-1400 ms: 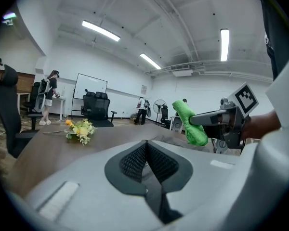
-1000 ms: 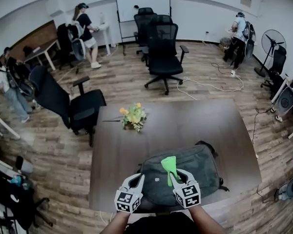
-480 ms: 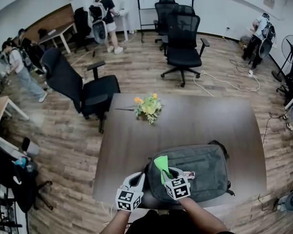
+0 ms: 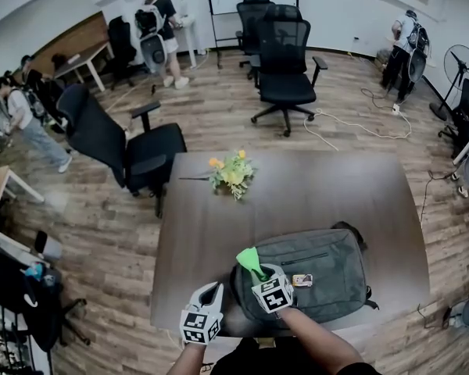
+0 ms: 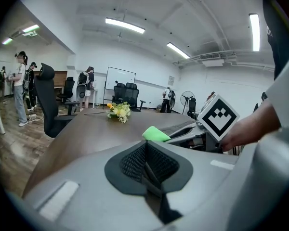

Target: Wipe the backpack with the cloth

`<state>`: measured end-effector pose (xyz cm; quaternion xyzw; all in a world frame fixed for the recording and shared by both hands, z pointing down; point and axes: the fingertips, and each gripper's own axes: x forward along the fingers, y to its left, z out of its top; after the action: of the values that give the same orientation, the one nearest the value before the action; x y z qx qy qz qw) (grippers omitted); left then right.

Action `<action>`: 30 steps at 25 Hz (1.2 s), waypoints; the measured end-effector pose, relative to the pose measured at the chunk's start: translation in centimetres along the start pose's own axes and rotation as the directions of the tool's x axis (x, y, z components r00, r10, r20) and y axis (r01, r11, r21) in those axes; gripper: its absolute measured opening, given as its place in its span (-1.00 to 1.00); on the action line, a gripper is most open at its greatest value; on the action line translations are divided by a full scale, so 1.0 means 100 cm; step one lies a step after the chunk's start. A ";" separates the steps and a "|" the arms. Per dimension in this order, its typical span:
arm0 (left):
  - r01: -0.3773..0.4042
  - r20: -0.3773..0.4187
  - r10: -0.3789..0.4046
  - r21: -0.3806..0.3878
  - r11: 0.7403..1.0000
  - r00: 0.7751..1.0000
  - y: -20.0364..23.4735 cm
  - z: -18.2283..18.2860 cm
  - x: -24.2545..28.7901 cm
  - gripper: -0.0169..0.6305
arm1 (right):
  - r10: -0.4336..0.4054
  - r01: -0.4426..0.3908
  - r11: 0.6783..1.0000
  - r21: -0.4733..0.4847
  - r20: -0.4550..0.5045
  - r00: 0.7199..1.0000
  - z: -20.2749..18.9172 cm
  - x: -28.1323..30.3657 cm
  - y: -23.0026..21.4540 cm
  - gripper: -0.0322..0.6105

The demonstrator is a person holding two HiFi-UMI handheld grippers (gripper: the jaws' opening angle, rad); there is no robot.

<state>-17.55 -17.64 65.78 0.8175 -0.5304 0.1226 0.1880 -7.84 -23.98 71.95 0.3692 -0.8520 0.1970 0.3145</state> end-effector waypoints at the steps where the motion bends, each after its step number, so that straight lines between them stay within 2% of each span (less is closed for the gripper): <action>1: 0.001 -0.003 -0.001 0.000 1.000 1.000 -0.001 -0.001 0.000 -0.89 | -0.008 0.008 1.000 -0.009 -0.004 1.000 0.000 0.000 -0.003 -0.63; 11: 0.009 -0.001 -0.009 0.032 0.999 1.000 -0.007 0.006 0.005 -0.89 | -0.082 0.078 0.992 -0.103 -0.033 0.996 -0.007 -0.013 -0.029 -0.62; 17: -0.023 0.000 0.023 0.027 0.999 1.000 0.006 0.006 0.006 -0.89 | -0.180 0.176 0.981 -0.086 -0.045 0.983 -0.015 -0.026 -0.064 -0.62; 25: 0.027 -0.001 -0.027 0.052 0.998 1.000 -0.012 0.010 0.023 -0.89 | -0.343 0.341 0.939 -0.037 -0.077 0.936 -0.029 -0.059 -0.131 -0.62; 30: 0.052 0.004 -0.052 0.077 0.996 0.999 -0.025 0.015 0.031 -0.89 | -0.406 0.396 0.911 -0.112 -0.086 0.910 -0.033 -0.073 -0.152 -0.62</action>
<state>-14.01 -19.94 65.20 0.8380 -0.5045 0.1354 0.1579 8.81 -28.27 70.95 0.5105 -0.7480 0.1084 0.4100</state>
